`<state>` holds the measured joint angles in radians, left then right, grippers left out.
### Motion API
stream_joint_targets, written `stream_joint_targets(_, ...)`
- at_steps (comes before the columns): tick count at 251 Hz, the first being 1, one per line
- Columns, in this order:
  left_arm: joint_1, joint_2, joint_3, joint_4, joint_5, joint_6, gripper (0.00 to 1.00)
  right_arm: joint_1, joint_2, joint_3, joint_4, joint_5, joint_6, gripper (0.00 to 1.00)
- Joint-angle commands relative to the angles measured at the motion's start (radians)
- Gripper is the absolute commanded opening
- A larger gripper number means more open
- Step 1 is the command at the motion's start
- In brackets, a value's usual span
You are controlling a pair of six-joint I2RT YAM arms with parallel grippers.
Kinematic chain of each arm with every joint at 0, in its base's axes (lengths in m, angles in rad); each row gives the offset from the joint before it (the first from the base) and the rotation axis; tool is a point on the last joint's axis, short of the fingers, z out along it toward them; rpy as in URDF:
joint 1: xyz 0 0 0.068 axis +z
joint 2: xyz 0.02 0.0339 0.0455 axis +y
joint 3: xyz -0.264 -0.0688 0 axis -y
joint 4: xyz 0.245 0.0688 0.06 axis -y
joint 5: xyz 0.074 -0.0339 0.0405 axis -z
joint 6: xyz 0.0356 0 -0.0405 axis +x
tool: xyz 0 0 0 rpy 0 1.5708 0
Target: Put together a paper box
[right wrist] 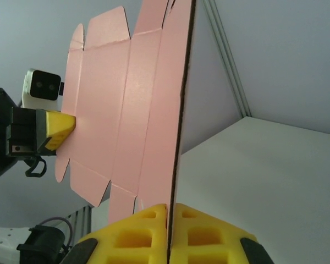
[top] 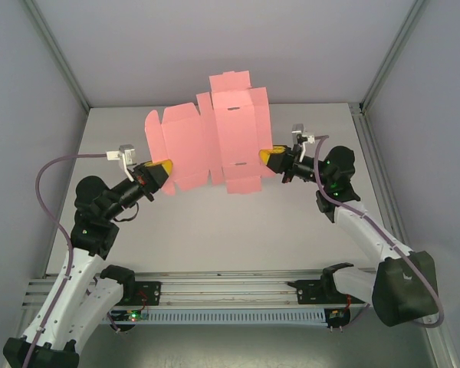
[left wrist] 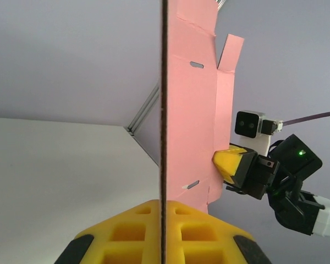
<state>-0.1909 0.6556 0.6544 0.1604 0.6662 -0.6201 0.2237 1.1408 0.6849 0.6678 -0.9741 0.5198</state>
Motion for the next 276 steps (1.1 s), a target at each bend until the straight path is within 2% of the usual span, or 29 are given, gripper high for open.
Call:
stream_joint_targets(1,-0.014,-0.017,0.01,-0.117,-0.046,0.053,0.02,0.017,-0.048,0.071,-0.207,0.045,-0.169,0.0)
stream_joint_targets(5,-0.013,-0.019,0.016,-0.145,-0.068,0.056,0.1,0.016,-0.051,0.084,-0.255,0.05,-0.193,0.0)
stream_joint_targets(9,-0.012,-0.023,0.021,-0.176,-0.094,0.058,0.22,0.017,-0.053,0.1,-0.304,0.052,-0.222,0.0)
stream_joint_targets(13,-0.013,-0.026,0.027,-0.21,-0.127,0.063,0.39,0.021,-0.054,0.116,-0.356,0.054,-0.254,0.0)
stream_joint_targets(24,-0.013,-0.036,0.043,-0.323,-0.238,0.065,0.92,0.028,-0.058,0.166,-0.513,0.079,-0.343,0.0)
stream_joint_targets(26,-0.013,-0.038,0.045,-0.342,-0.262,0.065,0.98,0.029,-0.058,0.175,-0.544,0.083,-0.36,0.0)
stream_joint_targets(28,-0.016,-0.041,0.049,-0.359,-0.284,0.066,1.0,0.031,-0.058,0.185,-0.575,0.085,-0.379,0.0)
stream_joint_targets(41,-0.013,-0.049,0.067,-0.466,-0.423,0.073,1.0,0.046,-0.053,0.253,-0.787,0.077,-0.533,0.0)
stream_joint_targets(55,-0.013,-0.051,0.093,-0.564,-0.549,0.078,1.0,0.079,-0.045,0.333,-1.027,0.165,-0.682,0.0)
stream_joint_targets(72,-0.013,-0.047,0.123,-0.626,-0.623,0.087,1.0,0.145,-0.028,0.434,-1.336,0.238,-0.944,0.0)
stream_joint_targets(84,-0.013,-0.039,0.159,-0.651,-0.624,0.088,1.0,0.208,-0.02,0.48,-1.466,0.357,-1.038,0.0)
stream_joint_targets(106,-0.013,-0.032,0.216,-0.644,-0.567,0.083,1.0,0.291,0.029,0.574,-1.605,0.559,-1.085,0.0)
stream_joint_targets(128,-0.013,-0.028,0.244,-0.614,-0.533,0.079,1.0,0.301,0.122,0.734,-1.794,0.54,-1.202,0.0)
stream_joint_targets(168,-0.013,0.027,0.29,-0.687,-0.575,0.079,1.0,0.315,0.304,0.999,-2.088,0.53,-1.362,0.0)
stream_joint_targets(194,-0.012,0.064,0.26,-0.69,-0.572,0.078,1.0,0.325,0.408,1.036,-2.132,0.549,-1.431,0.0)
stream_joint_targets(237,-0.014,0.173,0.197,-0.631,-0.549,0.129,1.0,0.324,0.527,0.973,-2.015,0.546,-1.639,0.0)
stream_joint_targets(276,-0.013,0.342,0.153,-0.513,-0.412,0.245,1.0,0.296,0.641,0.997,-1.847,0.542,-1.68,0.0)
